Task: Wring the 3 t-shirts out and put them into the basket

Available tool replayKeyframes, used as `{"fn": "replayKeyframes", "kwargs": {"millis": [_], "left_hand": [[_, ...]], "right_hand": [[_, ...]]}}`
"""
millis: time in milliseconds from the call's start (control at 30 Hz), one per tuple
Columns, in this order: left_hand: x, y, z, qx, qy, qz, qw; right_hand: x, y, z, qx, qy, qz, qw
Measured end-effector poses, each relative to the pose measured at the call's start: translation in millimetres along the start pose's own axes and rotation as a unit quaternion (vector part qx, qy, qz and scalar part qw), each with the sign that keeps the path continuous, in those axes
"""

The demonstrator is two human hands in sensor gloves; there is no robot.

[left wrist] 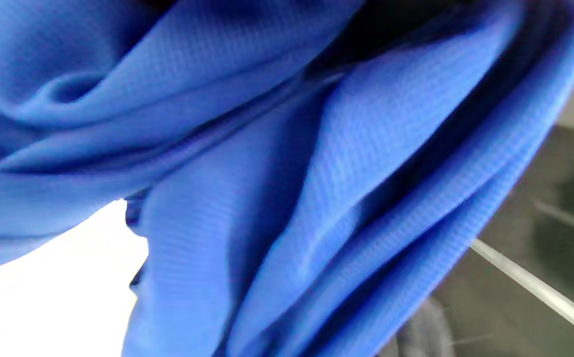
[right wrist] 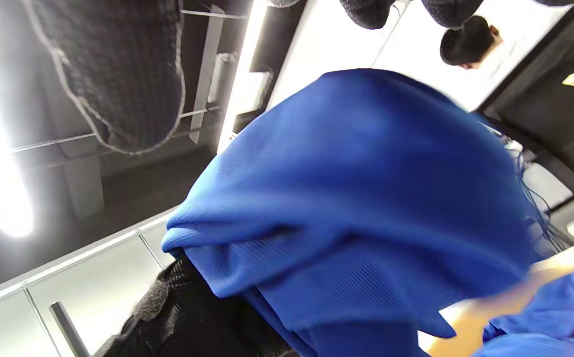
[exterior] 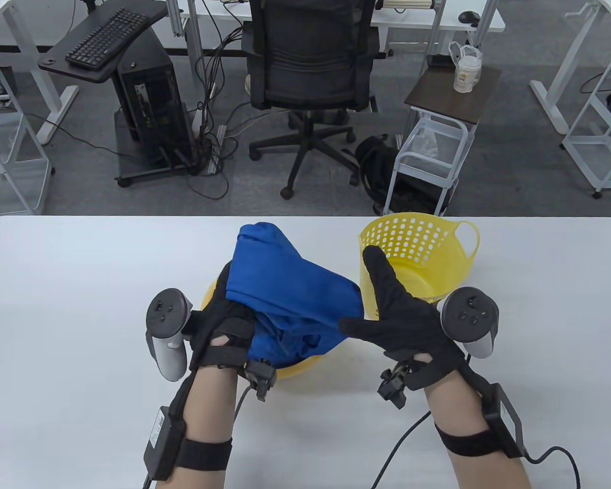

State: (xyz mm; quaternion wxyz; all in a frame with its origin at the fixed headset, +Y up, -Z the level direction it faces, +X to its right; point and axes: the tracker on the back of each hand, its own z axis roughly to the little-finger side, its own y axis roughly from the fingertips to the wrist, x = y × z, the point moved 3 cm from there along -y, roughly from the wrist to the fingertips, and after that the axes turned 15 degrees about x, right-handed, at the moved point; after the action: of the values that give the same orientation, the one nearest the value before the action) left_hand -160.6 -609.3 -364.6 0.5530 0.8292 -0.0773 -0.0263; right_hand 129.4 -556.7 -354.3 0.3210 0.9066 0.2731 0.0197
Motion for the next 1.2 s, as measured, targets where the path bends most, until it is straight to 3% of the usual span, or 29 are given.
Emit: {"fn": "replayKeyframes", "kwargs": {"millis": [67,167,200,233,300,333,433,567,633,767,867,933,967,1000,1067,1100,1133,1200], "left_hand": [[9.6,1.7,-10.7,0.022,-0.038,0.020,0.999],[41.2,5.4,-35.9,0.099,0.048,0.090,0.990],[47.2,6.9,-40.5,0.108,0.065,0.106,0.986],[55.6,10.9,-47.6,0.121,0.070,0.121,0.983],[56.3,14.3,-53.5,0.154,0.020,0.098,0.983],[57.3,13.5,-53.6,0.174,0.030,0.105,0.979],[64.8,14.5,-48.3,0.159,0.166,0.133,0.964],[70.4,12.6,-43.8,0.163,0.277,0.156,0.934],[68.3,11.6,-44.2,0.168,0.305,0.153,0.925],[46.7,8.6,-43.5,0.176,0.249,0.115,0.946],[38.8,7.2,-37.3,0.161,0.200,0.082,0.963],[31.5,5.2,-32.0,0.137,0.114,0.063,0.982],[28.1,3.5,-30.8,0.136,0.023,0.083,0.987],[25.8,1.8,-32.2,0.144,-0.088,0.116,0.979],[23.1,0.5,-34.0,0.140,-0.203,0.177,0.953],[23.4,0.0,-32.8,0.137,-0.200,0.210,0.947],[26.1,0.0,-28.9,0.132,-0.134,0.257,0.948],[35.0,0.8,-17.0,0.128,0.112,0.296,0.940]], "right_hand": [[-18.6,-2.8,3.7,-0.009,0.064,-0.048,0.997],[-57.8,-3.9,20.8,-0.025,0.144,-0.150,0.978],[-61.1,-3.9,21.4,-0.018,0.137,-0.152,0.979],[-68.9,-4.2,23.2,-0.003,0.112,-0.149,0.982],[-69.2,-2.7,27.0,0.019,0.073,-0.113,0.991],[-65.2,-1.6,29.2,0.060,0.042,-0.061,0.995],[-61.0,0.0,30.5,0.156,-0.043,-0.009,0.987],[-56.5,-3.0,24.1,0.173,-0.197,0.028,0.965],[-54.1,-3.5,19.1,0.168,-0.207,0.049,0.963],[-43.8,-9.3,8.3,0.155,-0.109,0.011,0.982],[-27.8,-7.9,8.1,0.122,-0.039,0.032,0.991],[-11.0,-5.5,10.5,0.104,0.033,0.056,0.992],[-1.4,-4.7,12.4,0.090,0.081,0.060,0.991],[7.1,-1.8,14.4,0.082,0.132,0.069,0.985],[21.4,2.8,17.1,0.079,0.211,0.096,0.970],[27.0,5.0,17.3,0.086,0.248,0.103,0.960],[31.5,8.0,15.7,0.105,0.290,0.109,0.945],[32.5,12.0,8.1,0.164,0.414,0.093,0.890]]}}
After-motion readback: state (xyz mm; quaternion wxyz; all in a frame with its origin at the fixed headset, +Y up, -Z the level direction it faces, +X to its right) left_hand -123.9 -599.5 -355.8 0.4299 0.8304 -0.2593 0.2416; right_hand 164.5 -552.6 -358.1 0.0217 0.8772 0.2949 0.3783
